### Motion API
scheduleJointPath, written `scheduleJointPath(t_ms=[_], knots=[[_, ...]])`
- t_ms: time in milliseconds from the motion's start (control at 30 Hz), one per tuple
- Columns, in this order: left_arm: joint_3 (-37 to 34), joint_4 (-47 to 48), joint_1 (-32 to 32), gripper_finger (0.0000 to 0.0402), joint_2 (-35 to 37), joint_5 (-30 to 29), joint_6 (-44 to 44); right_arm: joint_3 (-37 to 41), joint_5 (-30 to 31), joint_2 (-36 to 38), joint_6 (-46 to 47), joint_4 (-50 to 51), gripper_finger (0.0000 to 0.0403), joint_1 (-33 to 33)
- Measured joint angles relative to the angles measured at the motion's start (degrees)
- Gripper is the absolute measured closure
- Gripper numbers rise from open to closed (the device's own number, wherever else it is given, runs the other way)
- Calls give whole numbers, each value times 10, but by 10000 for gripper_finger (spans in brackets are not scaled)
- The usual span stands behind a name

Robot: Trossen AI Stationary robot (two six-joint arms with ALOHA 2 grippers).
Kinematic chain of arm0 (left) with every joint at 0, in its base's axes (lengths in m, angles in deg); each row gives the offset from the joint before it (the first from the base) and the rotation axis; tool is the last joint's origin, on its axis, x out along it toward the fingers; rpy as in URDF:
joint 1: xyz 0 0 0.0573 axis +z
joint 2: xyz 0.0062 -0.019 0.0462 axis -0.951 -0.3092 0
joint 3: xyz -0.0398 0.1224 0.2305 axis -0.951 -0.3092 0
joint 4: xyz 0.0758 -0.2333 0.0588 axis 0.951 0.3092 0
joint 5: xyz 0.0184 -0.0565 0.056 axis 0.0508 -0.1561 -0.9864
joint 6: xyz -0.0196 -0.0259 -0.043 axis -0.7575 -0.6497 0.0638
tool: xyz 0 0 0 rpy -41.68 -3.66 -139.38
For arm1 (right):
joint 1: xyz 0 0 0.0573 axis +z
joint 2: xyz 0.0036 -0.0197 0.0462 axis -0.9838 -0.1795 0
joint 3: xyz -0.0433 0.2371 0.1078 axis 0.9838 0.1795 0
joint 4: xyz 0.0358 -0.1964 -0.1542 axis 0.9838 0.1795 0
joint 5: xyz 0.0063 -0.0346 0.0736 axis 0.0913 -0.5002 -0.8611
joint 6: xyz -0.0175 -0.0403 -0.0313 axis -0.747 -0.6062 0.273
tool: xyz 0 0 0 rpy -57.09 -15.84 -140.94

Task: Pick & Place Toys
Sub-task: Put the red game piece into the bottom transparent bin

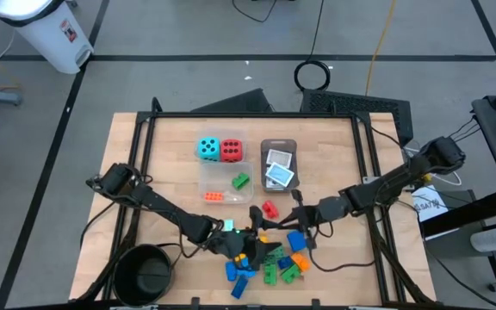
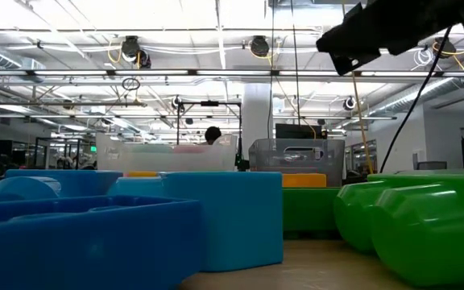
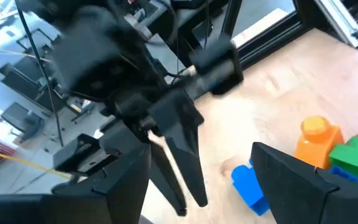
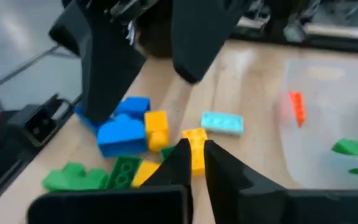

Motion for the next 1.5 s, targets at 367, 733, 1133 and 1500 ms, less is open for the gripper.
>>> scheduleJointPath(t_ms=[367,733,1133,1500], knots=[[0,-1,3,121,0,1,-4,-17,96,-131,70,50,173,-45],[0,7,3,121,0,2,-23,-99,97,-213,132,156,149,-70],[-1,14,3,121,-1,1,-27,-98,18,-211,119,208,224,-62],[-1,23,3,121,-2,2,-29,-94,3,-103,148,347,259,-44]])
